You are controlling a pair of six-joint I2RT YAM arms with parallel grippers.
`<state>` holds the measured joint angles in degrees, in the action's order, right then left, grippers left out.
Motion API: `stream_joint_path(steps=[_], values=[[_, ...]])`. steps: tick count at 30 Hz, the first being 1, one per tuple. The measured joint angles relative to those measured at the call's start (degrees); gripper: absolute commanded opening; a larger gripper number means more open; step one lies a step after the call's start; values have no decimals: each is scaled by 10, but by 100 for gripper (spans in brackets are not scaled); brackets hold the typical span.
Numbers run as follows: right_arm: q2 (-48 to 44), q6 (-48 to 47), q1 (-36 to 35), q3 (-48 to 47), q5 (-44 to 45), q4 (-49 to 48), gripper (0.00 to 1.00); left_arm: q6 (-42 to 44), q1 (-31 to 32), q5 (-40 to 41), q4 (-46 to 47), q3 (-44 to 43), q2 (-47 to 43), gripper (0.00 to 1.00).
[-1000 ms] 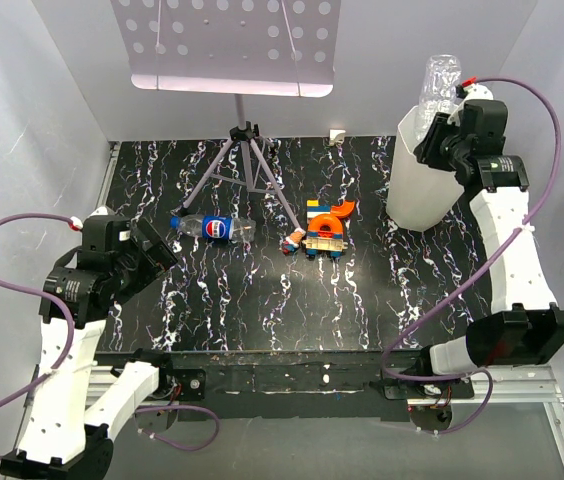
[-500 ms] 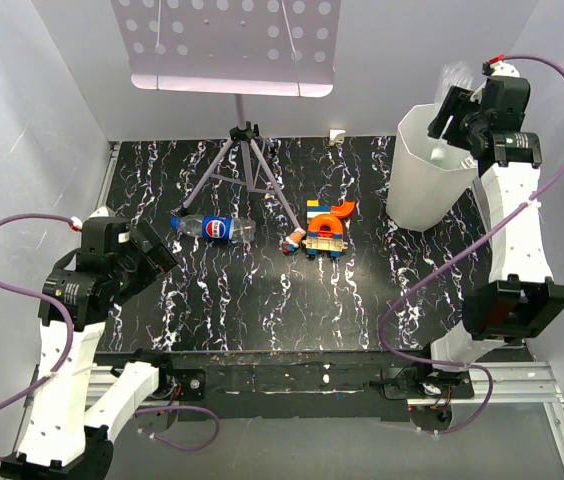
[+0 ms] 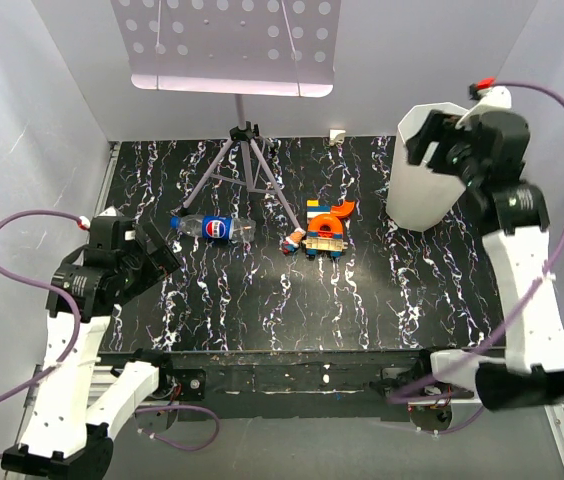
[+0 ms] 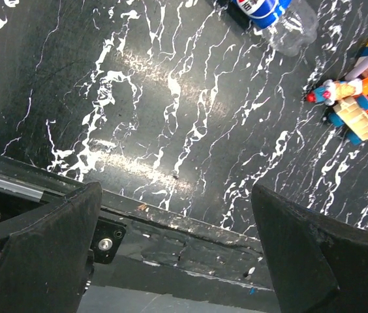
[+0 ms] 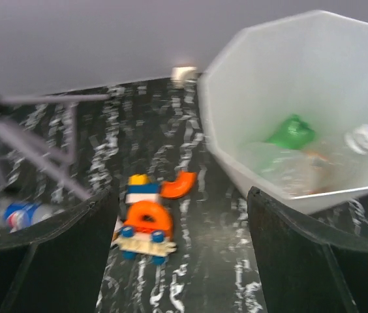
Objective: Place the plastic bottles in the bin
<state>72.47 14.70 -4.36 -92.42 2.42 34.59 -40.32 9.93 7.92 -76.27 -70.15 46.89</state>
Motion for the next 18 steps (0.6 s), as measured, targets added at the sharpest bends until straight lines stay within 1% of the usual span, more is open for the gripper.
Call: stream_joint_path(steps=[2, 5, 9, 12, 14, 18], values=[[-55, -7, -70, 37, 5, -22, 85, 8, 0, 0, 0, 3, 11, 99], [-99, -19, -174, 89, 4, -54, 85, 19, 0, 1, 1, 6, 44, 99], [-103, -8, -243, 169, 1, -69, 85, 26, 0, 6, 8, 31, 80, 99], [-58, 3, -295, 219, 12, -65, 87, 28, 0, 6, 7, 52, 83, 100], [-7, 11, -332, 226, 4, -58, 87, 28, 0, 6, 8, 56, 78, 99], [93, 57, -376, 224, -68, -73, 85, 21, 0, 16, 3, 51, 62, 99]])
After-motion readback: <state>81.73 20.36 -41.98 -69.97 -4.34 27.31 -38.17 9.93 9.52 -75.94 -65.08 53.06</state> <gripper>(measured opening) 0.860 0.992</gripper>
